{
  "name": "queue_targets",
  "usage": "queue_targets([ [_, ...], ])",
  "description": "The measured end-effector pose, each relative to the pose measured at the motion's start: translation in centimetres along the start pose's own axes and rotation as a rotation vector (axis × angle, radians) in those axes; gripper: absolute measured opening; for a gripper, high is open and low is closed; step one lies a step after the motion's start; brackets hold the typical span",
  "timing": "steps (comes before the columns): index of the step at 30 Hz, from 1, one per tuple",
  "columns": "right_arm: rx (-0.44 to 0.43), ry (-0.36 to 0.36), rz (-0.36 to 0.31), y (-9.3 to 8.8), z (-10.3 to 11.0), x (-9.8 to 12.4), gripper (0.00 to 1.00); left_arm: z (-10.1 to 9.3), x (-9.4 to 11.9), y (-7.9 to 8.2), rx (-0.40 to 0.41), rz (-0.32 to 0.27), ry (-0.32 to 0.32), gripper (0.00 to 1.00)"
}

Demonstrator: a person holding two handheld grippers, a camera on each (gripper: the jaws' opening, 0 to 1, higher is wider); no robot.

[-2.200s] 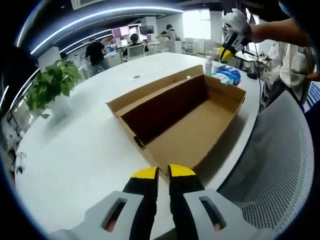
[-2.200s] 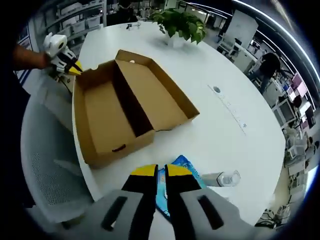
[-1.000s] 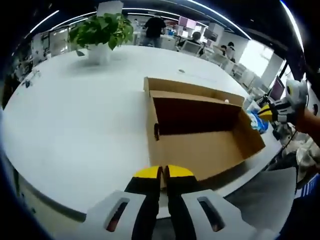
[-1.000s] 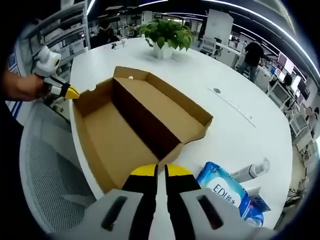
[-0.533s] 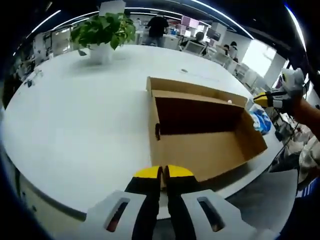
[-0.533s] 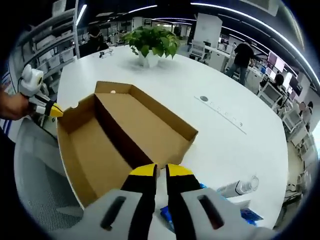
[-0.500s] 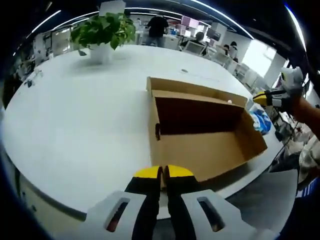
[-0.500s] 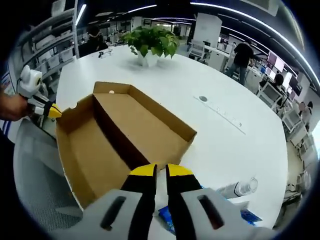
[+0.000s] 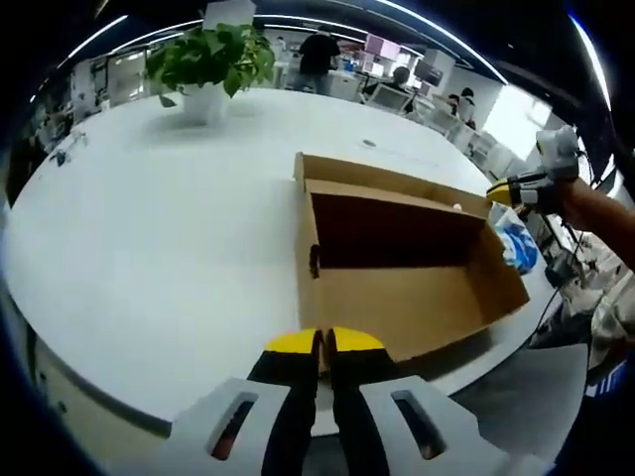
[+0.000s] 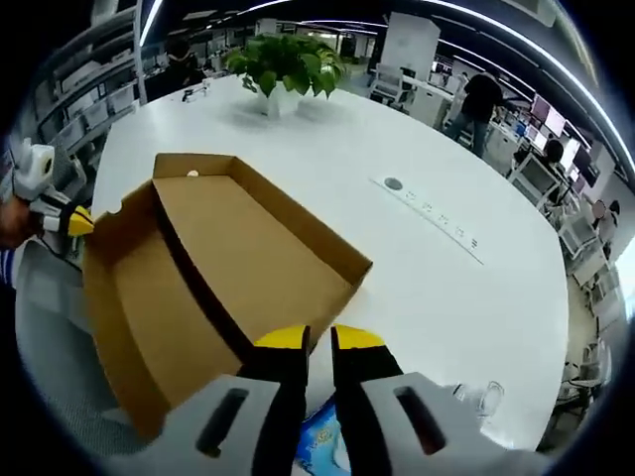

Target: Operate the shoe box by opening the lid, removing the specified soft item, and placing it in the target area until the item is outside and the box remains undamaged.

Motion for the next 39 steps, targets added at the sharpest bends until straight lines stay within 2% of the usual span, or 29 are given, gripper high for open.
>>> queue_targets([
  [7, -0.034, -0.001, 0.029, -0.2, -0.9, -1.9, 0.08, -0.1, 0.0, 0.0, 0.001, -0.001, 0.000, 0.00],
  [16, -0.029, 0.013, 0.064, 0.2, -1.1, -4.0, 0.07, 0.0, 0.0, 0.0, 0.006, -0.007, -0.001, 0.00],
  [19, -0.042, 0.000, 0.076, 0.1, -1.3, -4.3, 0.06, 0.0, 0.0, 0.0, 0.005, -0.010, -0.001, 0.00],
  [23, -0.046, -0.056, 0.061, 0.6, -2.1, -4.0, 0.08, 0.0, -0.1, 0.0, 0.013, -0.010, 0.002, 0.00],
  [25, -0.054, -0.079, 0.077, 0.3, -2.6, -4.0, 0.10, 0.0, 0.0, 0.0, 0.013, -0.012, 0.001, 0.00],
  [33, -0.081, -0.062, 0.105, 0.0, -2.7, -4.9, 0.08, 0.0, -0.1, 0.0, 0.017, -0.015, -0.001, 0.00],
  [39, -0.164, -0.074, 0.159, -0.9, -2.6, -6.0, 0.10, 0.0, -0.2, 0.0, 0.011, -0.017, -0.007, 0.00],
])
Point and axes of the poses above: the point that each gripper's makers call its tool centre point, and the gripper's own axes: x roughly backward along the fingers, z roughly to its left, y roughly out of its top, the point moved 6 cm from there along x, roughly backward along the fingers, and after that the axes turned 14 degrees about -z, right-handed, at the moved point
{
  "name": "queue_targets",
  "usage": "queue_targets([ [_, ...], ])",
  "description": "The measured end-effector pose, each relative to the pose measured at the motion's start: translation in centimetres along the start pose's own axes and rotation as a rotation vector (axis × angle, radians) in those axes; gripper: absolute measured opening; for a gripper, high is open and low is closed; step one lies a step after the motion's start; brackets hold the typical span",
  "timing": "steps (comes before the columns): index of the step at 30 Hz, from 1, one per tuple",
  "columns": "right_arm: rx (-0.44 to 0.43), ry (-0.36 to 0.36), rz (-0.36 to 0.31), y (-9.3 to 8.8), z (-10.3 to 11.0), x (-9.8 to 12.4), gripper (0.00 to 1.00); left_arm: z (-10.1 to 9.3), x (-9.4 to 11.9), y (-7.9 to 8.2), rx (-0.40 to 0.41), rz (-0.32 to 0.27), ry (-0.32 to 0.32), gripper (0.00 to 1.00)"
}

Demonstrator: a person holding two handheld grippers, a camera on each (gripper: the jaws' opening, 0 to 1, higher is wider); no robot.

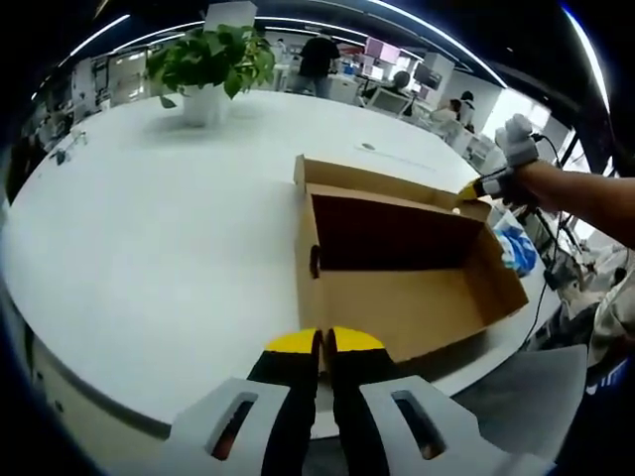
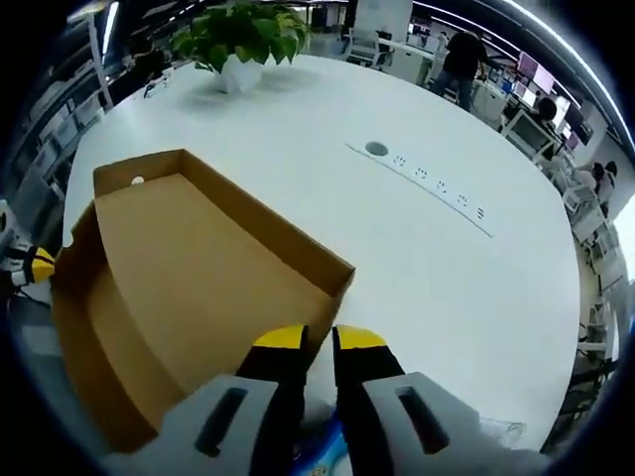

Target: Operate the shoe box by opening the lid, removing the specified soft item, and placing it in the target area until the item is outside and the box remains undamaged.

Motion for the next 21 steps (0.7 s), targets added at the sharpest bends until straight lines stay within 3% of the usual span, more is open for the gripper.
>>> queue_targets([
  [15, -0.082, -0.013, 0.063, -0.4, -0.4, -2.4, 0.10, -0.1, 0.0, 0.1, -0.001, -0.003, 0.000, 0.00],
  [21, -0.130, -0.026, 0.062, -0.2, -0.6, -2.1, 0.03, -0.1, 0.0, 0.1, 0.000, -0.003, 0.004, 0.00],
])
Point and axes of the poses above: the point that each gripper's makers call its tool centre point, and the gripper's own axes: x roughly backward along the fingers, z roughly to its left, y roughly out of its top, the point moved 6 cm from there along x, roughly backward along the fingers, and after that the axes turned 14 degrees about -z, right-handed, at the moved point
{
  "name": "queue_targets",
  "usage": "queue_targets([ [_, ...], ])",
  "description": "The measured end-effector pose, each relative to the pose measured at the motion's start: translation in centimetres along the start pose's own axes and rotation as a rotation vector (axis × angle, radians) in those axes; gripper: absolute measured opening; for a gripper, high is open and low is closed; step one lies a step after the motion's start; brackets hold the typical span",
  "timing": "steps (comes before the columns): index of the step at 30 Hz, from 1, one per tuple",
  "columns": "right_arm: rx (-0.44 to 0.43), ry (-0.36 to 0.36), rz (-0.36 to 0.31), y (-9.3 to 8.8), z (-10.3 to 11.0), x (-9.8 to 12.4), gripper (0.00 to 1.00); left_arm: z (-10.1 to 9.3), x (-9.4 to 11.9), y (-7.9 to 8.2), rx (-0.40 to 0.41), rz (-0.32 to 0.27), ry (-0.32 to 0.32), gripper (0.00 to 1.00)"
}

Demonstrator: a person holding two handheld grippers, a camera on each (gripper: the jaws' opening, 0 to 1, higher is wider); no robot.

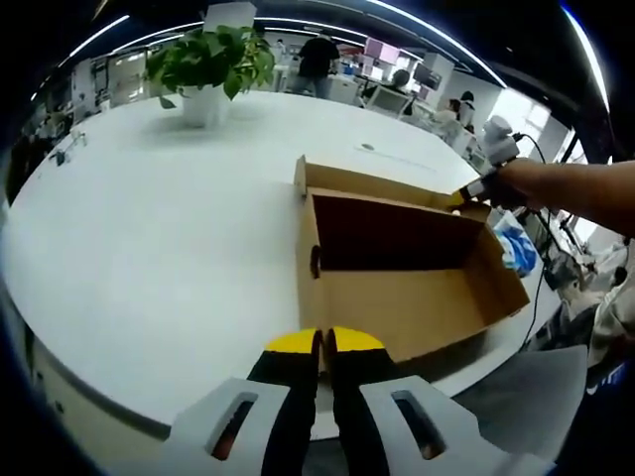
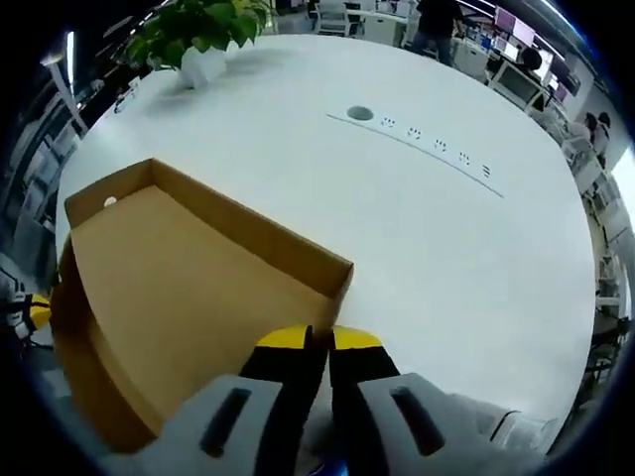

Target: Operate the shoe box by opening the lid, removing the specified soft item, and placing it in the target area until the item is outside and the box remains undamaged.

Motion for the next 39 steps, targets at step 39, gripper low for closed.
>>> queue_targets([
  [39, 0.110, -0.033, -0.434, 4.3, 1.6, 8.9, 0.00, -0.4, 0.1, -0.2, 0.015, -0.004, 0.004, 0.00],
])
Point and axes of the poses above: the point that each gripper's makers call its tool centre point, and the gripper's own axes: x roughly backward along the fingers, z roughly to its left, y roughly out of its top, the point moved 6 cm from there along x, roughly backward along the fingers, and after that the axes turned 14 degrees about -z, right-handed, at the moved point
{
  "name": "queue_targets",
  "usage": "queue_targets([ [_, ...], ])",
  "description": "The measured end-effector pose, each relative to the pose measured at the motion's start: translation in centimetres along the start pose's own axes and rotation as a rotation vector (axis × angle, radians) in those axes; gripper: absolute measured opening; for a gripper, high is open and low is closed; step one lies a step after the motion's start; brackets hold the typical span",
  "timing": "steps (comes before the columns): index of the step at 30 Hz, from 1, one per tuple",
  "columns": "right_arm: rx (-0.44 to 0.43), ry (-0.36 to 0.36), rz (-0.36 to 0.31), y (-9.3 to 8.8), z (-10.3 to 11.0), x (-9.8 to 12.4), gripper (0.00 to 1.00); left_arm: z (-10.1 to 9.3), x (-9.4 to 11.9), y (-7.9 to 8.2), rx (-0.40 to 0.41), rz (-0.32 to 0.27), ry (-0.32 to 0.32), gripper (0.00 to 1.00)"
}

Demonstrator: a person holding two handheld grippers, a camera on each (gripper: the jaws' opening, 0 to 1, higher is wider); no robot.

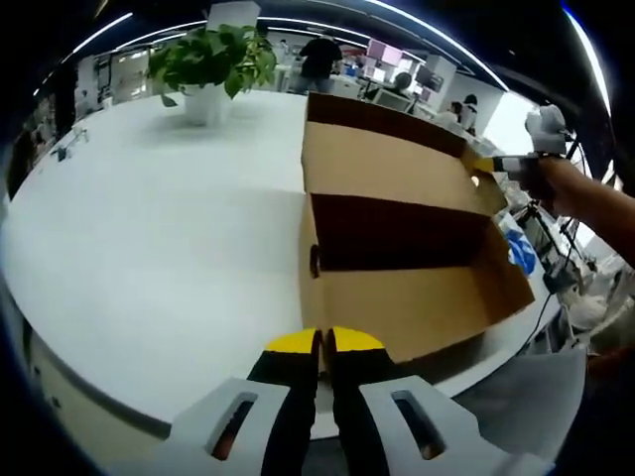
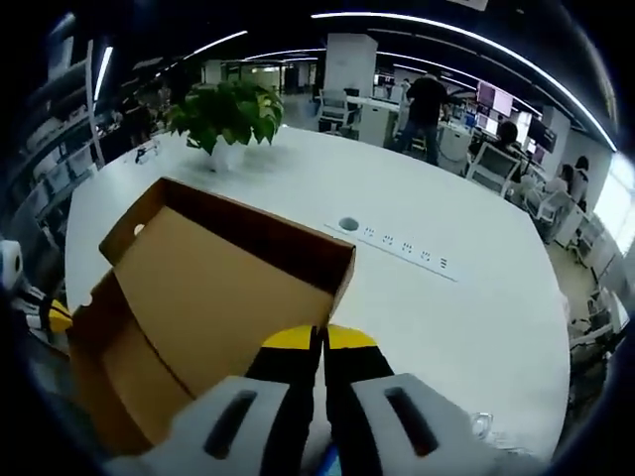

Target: Operate the shoe box by opening the lid, removing the specified soft item, and placing it in the target area until the item is outside and the box remains undamaged.

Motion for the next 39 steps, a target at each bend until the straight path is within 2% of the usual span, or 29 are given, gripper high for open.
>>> queue_targets([
  [3, 0.041, 0.002, -0.027, 0.2, 0.3, 0.6, 0.00, -0.1, 0.0, 0.0, 0.008, -0.001, -0.002, 0.00],
  [4, 0.098, 0.006, -0.043, 0.4, 0.4, 0.9, 0.00, -0.1, 0.0, -0.1, 0.011, -0.001, -0.002, 0.00],
  [5, 0.119, 0.006, -0.049, 0.5, 0.6, 1.0, 0.00, -0.2, 0.0, -0.1, 0.015, -0.003, -0.003, 0.00],
  [9, 0.149, 0.006, -0.088, 0.8, 1.1, 1.8, 0.00, -0.3, -0.1, -0.1, 0.019, -0.008, -0.004, 0.00],
  [26, 0.151, 0.008, -0.117, 1.3, 2.4, 4.7, 0.00, -0.5, -0.2, -0.2, 0.021, -0.011, -0.008, 0.01],
  [39, 0.131, 0.011, -0.108, 0.4, 3.7, 7.1, 0.00, -0.8, -0.1, -0.2, 0.018, -0.015, -0.018, 0.01],
])
Point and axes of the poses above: the point that each gripper's makers call its tool centre point, and the gripper's own axes: x roughly backward along the fingers, z roughly to its left, y roughly out of its top, the point moved 6 cm from there along x, roughly backward along the fingers, and after that the axes turned 14 degrees about -z, right-handed, at the moved point
